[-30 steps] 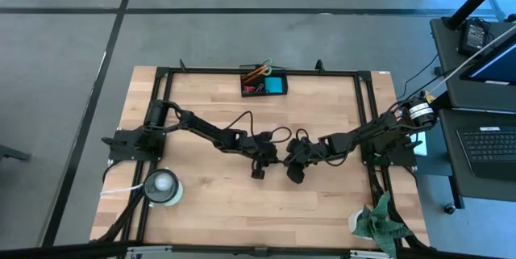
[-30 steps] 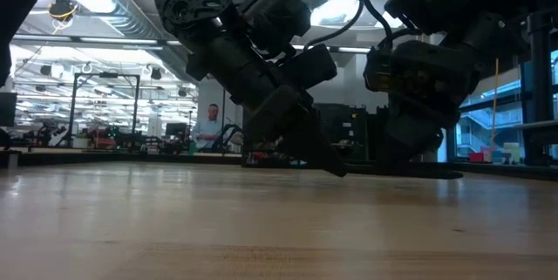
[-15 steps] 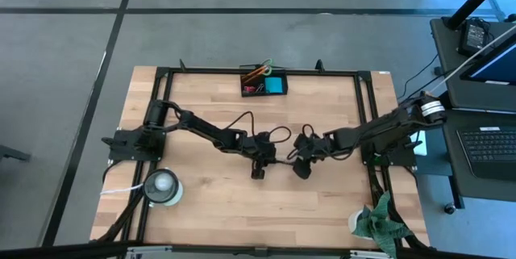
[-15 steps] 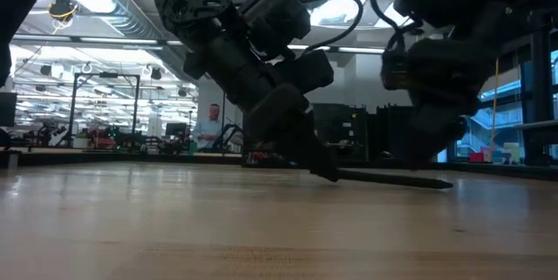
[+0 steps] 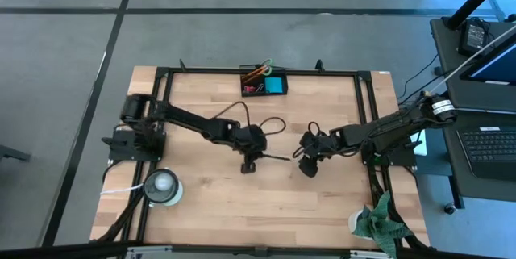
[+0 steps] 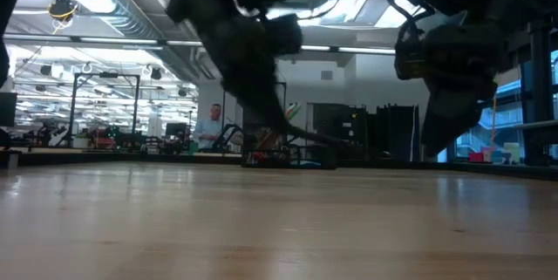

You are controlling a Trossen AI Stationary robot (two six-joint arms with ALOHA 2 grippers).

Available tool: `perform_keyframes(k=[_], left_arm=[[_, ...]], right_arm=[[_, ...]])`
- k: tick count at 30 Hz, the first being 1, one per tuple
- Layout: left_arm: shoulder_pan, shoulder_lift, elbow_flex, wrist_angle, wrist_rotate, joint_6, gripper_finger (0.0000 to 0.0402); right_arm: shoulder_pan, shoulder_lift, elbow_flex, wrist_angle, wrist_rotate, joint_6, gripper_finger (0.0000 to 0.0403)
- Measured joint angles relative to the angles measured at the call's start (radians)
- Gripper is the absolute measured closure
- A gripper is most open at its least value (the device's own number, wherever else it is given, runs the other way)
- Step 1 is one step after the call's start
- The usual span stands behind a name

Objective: Pick and place office supplies into organizer
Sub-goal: Put the black pen into the desk organizer

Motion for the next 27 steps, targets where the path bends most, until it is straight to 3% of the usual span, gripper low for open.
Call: perform_keyframes(k=[6, 15, 22, 27], left_arm=[[0.045, -0.127, 0.111, -0.387, -0.069, 0.009, 0.0352], [0.156, -0.167, 0.375, -0.821, -0.27, 0.08, 0.0352], [0.292, -0.167, 0.558, -0.985, -0.387, 0.18, 0.0352], [0.392, -0.167, 0.588, -0.993, -0.424, 0.28, 0.0352]], right_arm=[[0.0, 0.0, 0.0, 0.005, -0.005, 0.045, 0.0171], [0.0, 0.0, 0.0, 0.036, -0.005, 0.044, 0.0171], [0.0, 0.0, 0.0, 0.041, -0.002, 0.043, 0.0171], [0.0, 0.0, 0.0, 0.048, 0.023, 0.042, 0.0171]])
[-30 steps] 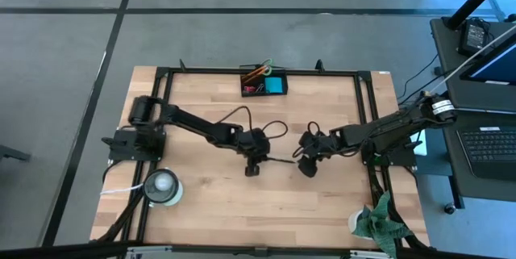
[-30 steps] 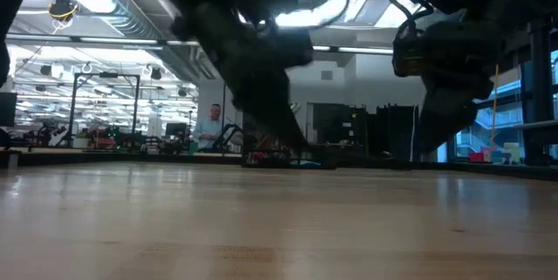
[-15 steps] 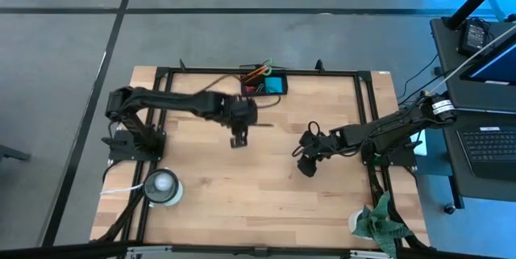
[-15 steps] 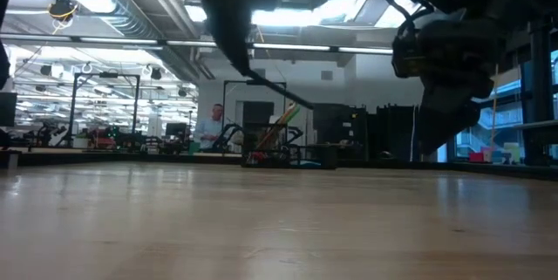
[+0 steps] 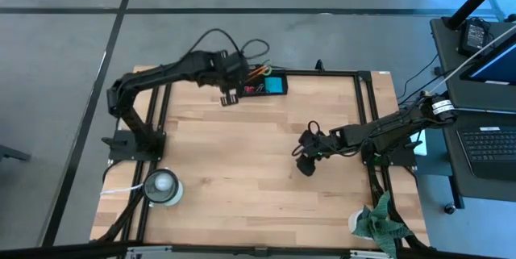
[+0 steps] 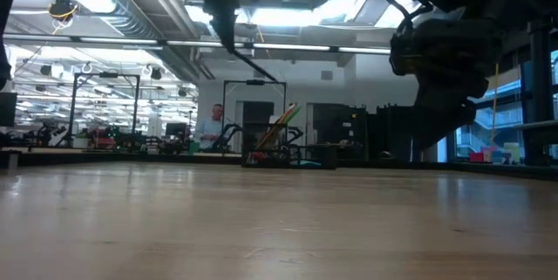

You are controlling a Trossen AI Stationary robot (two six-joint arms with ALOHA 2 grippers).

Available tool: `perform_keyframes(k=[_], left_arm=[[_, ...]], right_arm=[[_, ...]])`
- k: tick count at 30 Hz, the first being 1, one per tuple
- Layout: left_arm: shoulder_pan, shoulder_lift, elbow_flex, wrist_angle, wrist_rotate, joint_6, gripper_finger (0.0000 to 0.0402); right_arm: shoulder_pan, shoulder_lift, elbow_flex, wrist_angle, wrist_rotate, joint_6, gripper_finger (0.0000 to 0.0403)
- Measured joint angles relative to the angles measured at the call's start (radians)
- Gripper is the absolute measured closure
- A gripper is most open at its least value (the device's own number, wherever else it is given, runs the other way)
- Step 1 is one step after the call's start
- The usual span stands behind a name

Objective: Pick and place office supplies into organizer
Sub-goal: Put the black pen into the desk organizer

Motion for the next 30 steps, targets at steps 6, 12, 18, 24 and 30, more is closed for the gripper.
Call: perform_keyframes(k=[6, 12, 18, 24, 30], left_arm=[[0.095, 0.042, 0.001, -0.023, -0.096, 0.12, 0.0352], [0.118, 0.11, 0.0, -0.048, -0.152, 0.21, 0.0352], [0.118, 0.174, 0.0, -0.039, -0.199, 0.27, 0.0352], [0.111, 0.21, 0.0, 0.022, -0.285, 0.369, 0.0352], [0.08, 0.21, 0.0, 0.133, -0.407, 0.574, 0.0352]], right_arm=[[0.0, 0.0, 0.0, 0.031, 0.048, -0.002, 0.0171], [0.0, 0.0, 0.0, 0.038, 0.079, 0.0, 0.0171], [0.0, 0.0, 0.0, 0.041, 0.089, 0.0, 0.0171], [0.0, 0.0, 0.0, 0.056, 0.089, 0.0, 0.0171], [0.0, 0.0, 0.0, 0.067, 0.089, 0.0, 0.0171]])
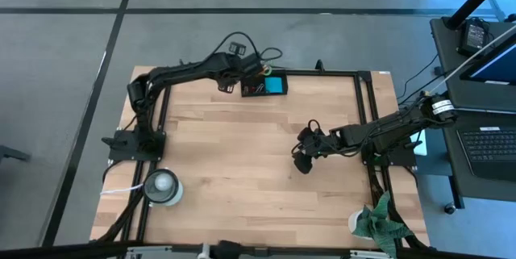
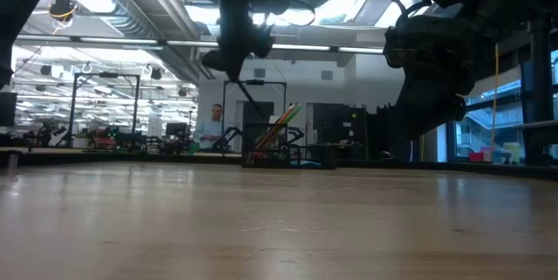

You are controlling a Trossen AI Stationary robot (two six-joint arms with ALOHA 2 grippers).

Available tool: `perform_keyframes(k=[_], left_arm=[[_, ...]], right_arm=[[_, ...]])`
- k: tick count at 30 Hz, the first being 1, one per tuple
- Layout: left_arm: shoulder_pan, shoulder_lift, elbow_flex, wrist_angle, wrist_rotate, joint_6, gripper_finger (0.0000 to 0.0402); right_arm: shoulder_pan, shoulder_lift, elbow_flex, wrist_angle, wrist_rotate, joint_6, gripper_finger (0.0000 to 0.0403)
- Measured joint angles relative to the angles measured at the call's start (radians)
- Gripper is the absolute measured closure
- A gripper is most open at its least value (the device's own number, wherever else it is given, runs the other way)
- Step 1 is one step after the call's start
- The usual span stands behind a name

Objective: Pick and place office supplies into organizer
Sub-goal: Put the black pen into the desk organizer

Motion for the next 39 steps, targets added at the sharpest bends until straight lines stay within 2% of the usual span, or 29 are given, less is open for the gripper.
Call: perform_keyframes(k=[8, 17, 22, 27, 39], left_arm=[[-0.07, 0.015, 0.0, 0.02, -0.155, 0.476, 0.0352], [-0.108, 0.019, 0.0, 0.198, -0.163, 0.89, 0.0352], [-0.098, 0.019, 0.0, 0.225, -0.2, 0.967, 0.0352], [-0.08, 0.023, 0.0, 0.226, -0.185, 1.095, 0.0352], [-0.065, 0.086, 0.0, 0.285, -0.163, 1.263, 0.0352]], right_arm=[[0.0, 0.0, 0.0, 0.001, 0.0, -0.001, 0.0171], [0.0, 0.001, 0.0, 0.003, 0.0, -0.001, 0.0171], [0.0, 0.001, 0.0, 0.009, 0.0, 0.0, 0.0171], [0.0, 0.001, 0.0, 0.009, 0.0, 0.0, 0.0171], [0.0, 0.003, 0.0, 0.015, 0.0, 0.0, 0.0171]])
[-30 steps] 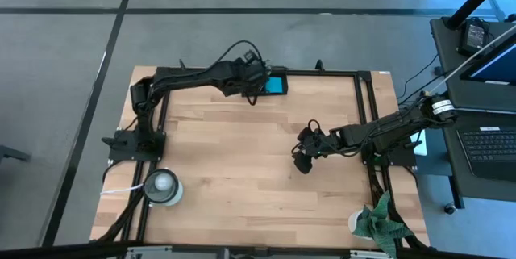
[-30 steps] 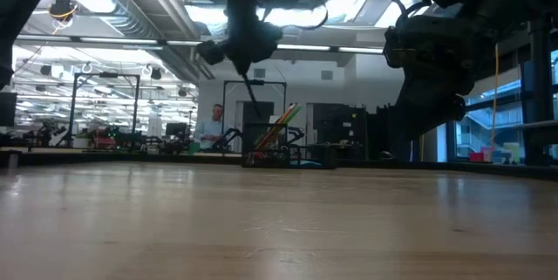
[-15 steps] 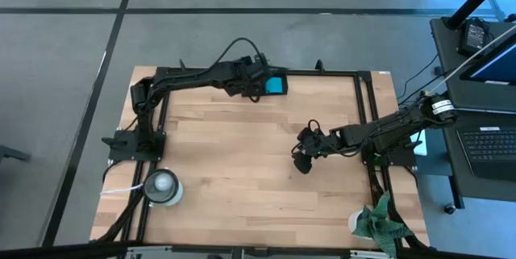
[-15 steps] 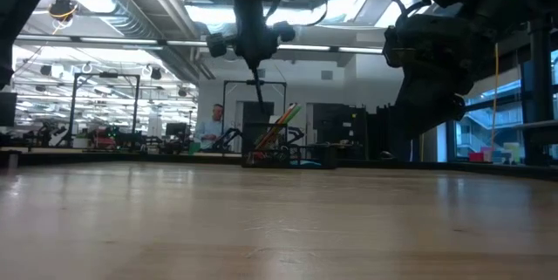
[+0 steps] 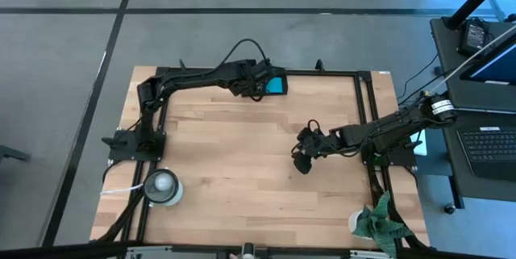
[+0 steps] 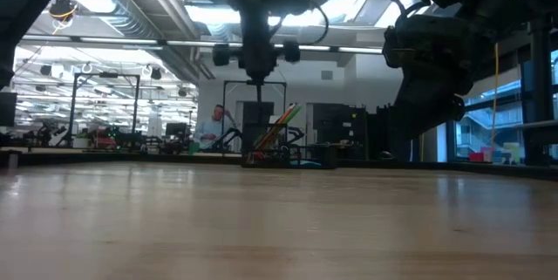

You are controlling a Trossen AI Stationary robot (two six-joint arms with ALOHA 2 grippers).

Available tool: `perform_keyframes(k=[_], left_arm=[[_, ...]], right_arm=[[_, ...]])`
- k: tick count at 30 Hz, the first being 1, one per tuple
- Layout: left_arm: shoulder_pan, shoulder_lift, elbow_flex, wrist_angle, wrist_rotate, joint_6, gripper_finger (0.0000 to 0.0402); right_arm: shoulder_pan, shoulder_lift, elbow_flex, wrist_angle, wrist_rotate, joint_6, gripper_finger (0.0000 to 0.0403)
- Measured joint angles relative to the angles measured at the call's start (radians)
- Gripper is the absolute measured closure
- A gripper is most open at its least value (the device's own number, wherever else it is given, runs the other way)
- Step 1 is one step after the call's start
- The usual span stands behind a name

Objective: Pick and place office supplies into organizer
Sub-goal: Put the black pen into the desk organizer

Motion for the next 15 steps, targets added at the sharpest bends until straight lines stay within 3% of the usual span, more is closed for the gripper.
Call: perform_keyframes(k=[15], left_arm=[[0.0, 0.058, -0.001, 0.007, 0.07, 0.105, 0.035]], right_arm=[[0.0, 0.044, 0.0, 0.06, 0.0, 0.004, 0.0171]])
